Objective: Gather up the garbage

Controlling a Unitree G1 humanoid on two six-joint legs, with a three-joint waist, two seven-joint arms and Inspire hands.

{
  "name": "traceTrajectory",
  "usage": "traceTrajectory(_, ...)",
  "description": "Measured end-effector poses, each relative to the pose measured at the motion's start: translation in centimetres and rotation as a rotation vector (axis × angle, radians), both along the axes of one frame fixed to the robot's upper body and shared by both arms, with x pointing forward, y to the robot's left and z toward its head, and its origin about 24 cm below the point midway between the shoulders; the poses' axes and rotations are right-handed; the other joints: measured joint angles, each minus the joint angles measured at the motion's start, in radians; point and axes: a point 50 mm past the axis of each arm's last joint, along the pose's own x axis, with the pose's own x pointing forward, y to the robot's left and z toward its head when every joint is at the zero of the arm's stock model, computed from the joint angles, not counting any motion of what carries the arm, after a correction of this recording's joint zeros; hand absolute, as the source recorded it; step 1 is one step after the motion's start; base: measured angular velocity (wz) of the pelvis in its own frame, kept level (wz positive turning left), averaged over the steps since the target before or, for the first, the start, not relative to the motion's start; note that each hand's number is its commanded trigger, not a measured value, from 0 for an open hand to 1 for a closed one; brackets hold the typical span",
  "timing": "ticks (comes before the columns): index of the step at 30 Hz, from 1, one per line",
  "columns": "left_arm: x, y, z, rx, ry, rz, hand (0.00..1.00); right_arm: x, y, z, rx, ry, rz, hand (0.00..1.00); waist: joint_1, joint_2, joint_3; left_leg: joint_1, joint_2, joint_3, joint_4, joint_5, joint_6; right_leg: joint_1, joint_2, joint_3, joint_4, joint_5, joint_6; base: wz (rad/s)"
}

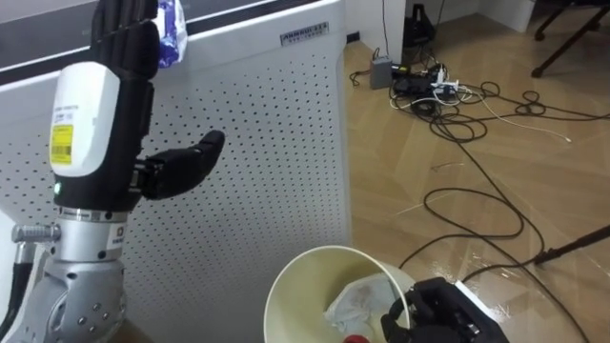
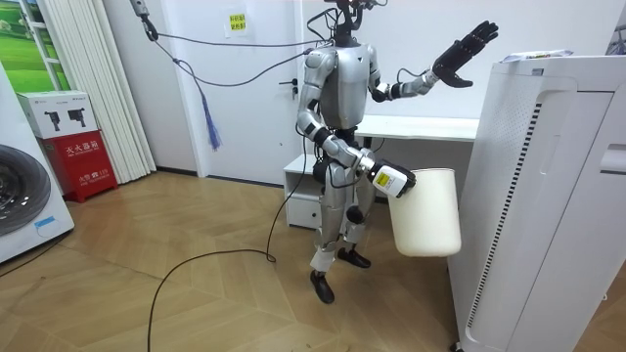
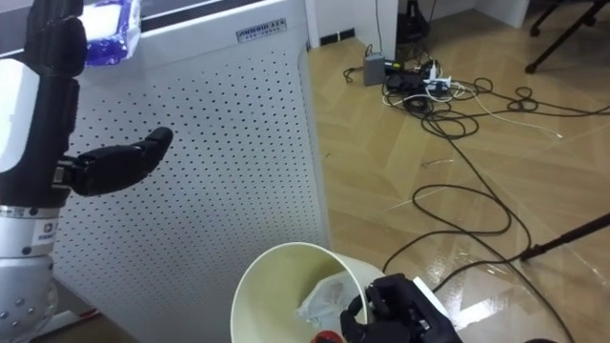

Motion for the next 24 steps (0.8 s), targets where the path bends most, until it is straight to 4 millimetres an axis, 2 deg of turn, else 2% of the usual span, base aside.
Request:
traceTrajectory(8,0.7,1.1,2.5,0.064,-0.040,0.035,0.00,-0.2,0.1,-0.3,-0.008,0.032,0.008,1.00,0.018,0.000,0.0000,0.010,0.000,-0.003,-0.001,0.000,0.000,0.014,-0.001,-0.008,-0.001,0.000,0.000,0.02)
traceTrajectory(16,0.9,2.5,2.9,0.104,-0.004,0.096,0.00,-0.3,-0.1,-0.5,-0.024,0.055,0.017,1.00,0.023,0.006,-0.0009,0.014,-0.001,-0.002,-0.004,0.000,0.000,0.019,-0.001,-0.012,-0.001,0.000,0.000,0.01)
traceTrajectory(21,1.0,2.9,3.1,0.118,0.011,0.117,0.00,-0.3,-0.8,-0.3,-0.062,0.054,0.016,1.00,0.042,0.023,-0.0081,0.014,-0.001,-0.002,-0.004,0.001,0.002,0.016,-0.001,-0.008,0.000,0.000,0.000,-0.02)
traceTrajectory(24,0.9,3.8,3.6,0.122,-0.003,0.154,0.00,-0.3,-1.0,-0.3,-0.068,0.054,0.015,1.00,0.046,0.026,-0.0096,0.015,0.000,-0.002,-0.005,0.001,0.002,0.014,0.000,-0.002,0.000,0.000,0.000,-0.05)
